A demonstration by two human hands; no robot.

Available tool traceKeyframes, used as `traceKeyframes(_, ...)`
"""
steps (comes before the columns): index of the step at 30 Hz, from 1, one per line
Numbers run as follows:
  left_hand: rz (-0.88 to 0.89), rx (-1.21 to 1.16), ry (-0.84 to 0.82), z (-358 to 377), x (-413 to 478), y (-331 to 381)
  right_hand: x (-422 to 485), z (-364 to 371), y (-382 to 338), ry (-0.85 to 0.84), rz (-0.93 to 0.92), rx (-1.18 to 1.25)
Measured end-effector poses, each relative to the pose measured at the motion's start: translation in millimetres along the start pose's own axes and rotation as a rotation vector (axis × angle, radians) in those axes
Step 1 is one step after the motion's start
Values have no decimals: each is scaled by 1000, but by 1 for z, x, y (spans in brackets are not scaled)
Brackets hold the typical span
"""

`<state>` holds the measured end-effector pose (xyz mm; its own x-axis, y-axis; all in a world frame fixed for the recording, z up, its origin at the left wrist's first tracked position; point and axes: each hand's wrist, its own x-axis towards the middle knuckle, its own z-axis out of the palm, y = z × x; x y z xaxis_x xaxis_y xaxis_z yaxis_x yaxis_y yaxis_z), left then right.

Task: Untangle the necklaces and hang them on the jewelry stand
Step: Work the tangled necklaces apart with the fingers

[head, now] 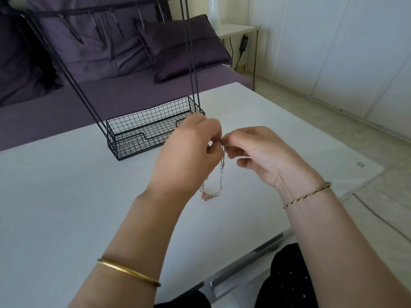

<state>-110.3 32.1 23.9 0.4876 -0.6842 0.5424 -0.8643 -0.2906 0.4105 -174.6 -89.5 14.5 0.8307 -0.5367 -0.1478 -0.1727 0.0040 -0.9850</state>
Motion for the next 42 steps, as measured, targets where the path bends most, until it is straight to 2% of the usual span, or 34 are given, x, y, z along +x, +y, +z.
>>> traceKeyframes(6,41,-5,-31,1,0,1,1,-2,0,-35,58,5)
traceKeyframes(9,-120,-211,-16,1,-1,4,1,-2,0,-91,85,154)
traceKeyframes(12,-344,-523,-28,0,2,8,3,0,1,-181,131,339)
traceKeyframes(15,-436,-688,-37,-1,2,8,5,2,2,-197,146,387)
traceKeyframes(18,-435,-641,-39,-2,0,5,4,3,1,-129,144,356)
traceKeyframes(22,-343,-471,-22,-2,-2,5,3,4,0,-93,129,318)
traceKeyframes(29,-40,-77,23,0,-2,0,3,5,2,-40,92,176)
traceKeyframes(32,-47,79,73,2,-2,2,2,6,1,-28,72,149)
traceKeyframes(34,-93,97,105,2,-2,2,2,6,1,-20,64,177)
traceKeyframes(38,-277,-151,121,-2,-1,-2,4,-1,0,10,81,298)
traceKeyframes(42,-517,-620,83,-5,2,-6,5,-3,1,-7,106,333)
